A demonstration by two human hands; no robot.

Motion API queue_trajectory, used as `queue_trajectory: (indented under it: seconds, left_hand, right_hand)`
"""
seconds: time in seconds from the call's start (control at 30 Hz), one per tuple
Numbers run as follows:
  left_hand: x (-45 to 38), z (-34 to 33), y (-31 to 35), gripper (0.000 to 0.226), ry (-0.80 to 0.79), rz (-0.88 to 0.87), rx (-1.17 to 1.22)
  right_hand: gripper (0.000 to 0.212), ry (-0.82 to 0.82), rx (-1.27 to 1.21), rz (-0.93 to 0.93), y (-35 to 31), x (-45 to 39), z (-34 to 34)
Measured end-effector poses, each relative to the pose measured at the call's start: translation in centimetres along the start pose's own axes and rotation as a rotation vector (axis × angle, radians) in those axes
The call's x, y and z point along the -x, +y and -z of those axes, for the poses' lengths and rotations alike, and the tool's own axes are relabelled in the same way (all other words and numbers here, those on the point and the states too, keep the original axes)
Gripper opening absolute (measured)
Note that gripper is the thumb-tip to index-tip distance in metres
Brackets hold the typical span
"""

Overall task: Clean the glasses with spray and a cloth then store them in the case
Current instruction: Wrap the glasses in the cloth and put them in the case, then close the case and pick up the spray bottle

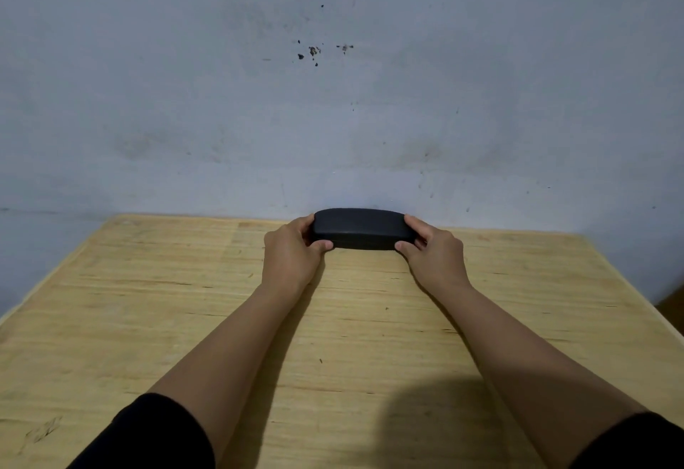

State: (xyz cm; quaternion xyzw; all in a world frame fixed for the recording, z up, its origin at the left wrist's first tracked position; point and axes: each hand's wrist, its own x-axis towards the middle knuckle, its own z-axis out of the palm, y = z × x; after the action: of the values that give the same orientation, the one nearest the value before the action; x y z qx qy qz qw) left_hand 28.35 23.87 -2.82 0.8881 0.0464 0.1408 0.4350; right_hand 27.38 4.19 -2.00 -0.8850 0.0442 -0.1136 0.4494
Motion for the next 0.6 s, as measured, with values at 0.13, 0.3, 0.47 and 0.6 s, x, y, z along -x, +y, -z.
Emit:
queue_trajectory:
  seconds: [0.13, 0.3, 0.47, 0.6]
  left_hand:
    - [0.4, 0.3, 0.7, 0.045, -0.074, -0.056, -0.172]
    - [2.1, 1.3, 2.2, 0.035, -0.099, -0.083, -0.476]
    - [4.5, 2.9, 4.2, 0.036, -0.090, -0.238, -0.703]
    - [6.8, 4.5, 7.1, 0.038, -0.029, -0.308, -0.694]
  right_hand:
    - [0.059, -0.090, 0.286, 0.094, -0.2, 0.6, 0.5]
    - [0.054, -0.119, 0.596, 0.090, -1.0, 2.5, 1.6]
    - [0.052, -0.081, 0.707, 0.157, -2.9, 5.6, 3.5]
    - [0.047, -0.033, 0.748, 0.219, -4.6, 8.2, 5.5]
